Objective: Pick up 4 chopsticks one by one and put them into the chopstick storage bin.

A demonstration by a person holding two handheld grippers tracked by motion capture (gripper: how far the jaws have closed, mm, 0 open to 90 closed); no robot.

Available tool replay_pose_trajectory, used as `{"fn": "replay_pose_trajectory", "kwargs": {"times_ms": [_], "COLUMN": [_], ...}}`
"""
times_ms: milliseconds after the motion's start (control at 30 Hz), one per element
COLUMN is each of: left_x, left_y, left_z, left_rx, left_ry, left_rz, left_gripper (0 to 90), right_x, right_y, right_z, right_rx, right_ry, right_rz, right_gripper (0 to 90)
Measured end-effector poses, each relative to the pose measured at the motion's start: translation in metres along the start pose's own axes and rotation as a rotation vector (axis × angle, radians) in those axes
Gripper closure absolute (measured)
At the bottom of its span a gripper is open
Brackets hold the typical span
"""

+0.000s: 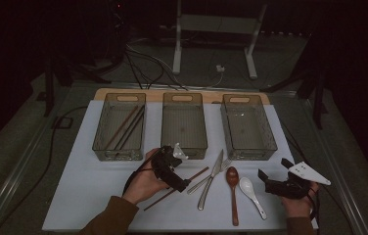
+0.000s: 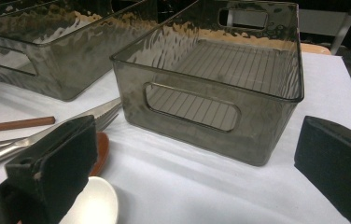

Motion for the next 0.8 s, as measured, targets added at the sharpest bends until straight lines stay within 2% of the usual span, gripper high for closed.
{"fn": "replay_pose_trajectory", "kwargs": {"times_ms": [233, 333, 400, 467, 567, 667, 800], "left_x": [0.016, 0.02, 0.022, 0.024, 0.027, 0.029, 0.029], "left_y": [-0.009, -0.01, -0.011, -0.013, -0.015, -0.016, -0.016], "left_z": [-0.004, -0.007, -0.009, -0.011, -0.013, -0.015, -0.016], "left_rx": [0.002, 0.008, 0.007, 0.009, 0.016, 0.022, 0.021], "left_ry": [0.043, 0.067, 0.07, 0.075, 0.087, 0.1, 0.114], "left_rz": [-0.031, -0.009, -0.004, -0.013, -0.024, -0.014, -0.009], "left_gripper": [4.9, 9.6, 21.1, 39.7, 57.3, 66.4, 71.8], "right_x": [0.0, 0.0, 0.0, 0.0, 0.0, 0.0, 0.0], "right_y": [-0.001, -0.001, -0.001, 0.0, 0.0, 0.0, 0.0], "right_z": [0.0, 0.0, 0.0, 0.0, 0.0, 0.0, 0.0], "right_rx": [0.0, 0.0, 0.0, 0.0, 0.0, 0.0, -0.001], "right_ry": [0.0, -0.001, 0.0, 0.0, 0.001, 0.0, 0.0], "right_rz": [0.0, 0.0, 0.0, 0.0, 0.001, 0.0, 0.0], "right_gripper": [0.0, 0.0, 0.0, 0.0, 0.0, 0.0, 0.0]}}
Point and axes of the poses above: each handheld gripper's, and its own axes: x roughly forward along the jaws, z roughly out of its top, y roughly to its left, the point moved 9 cm from there along x, roughly forward along the jaws, and after that the axes turned 10 degrees about x, right-handed, at the moved point
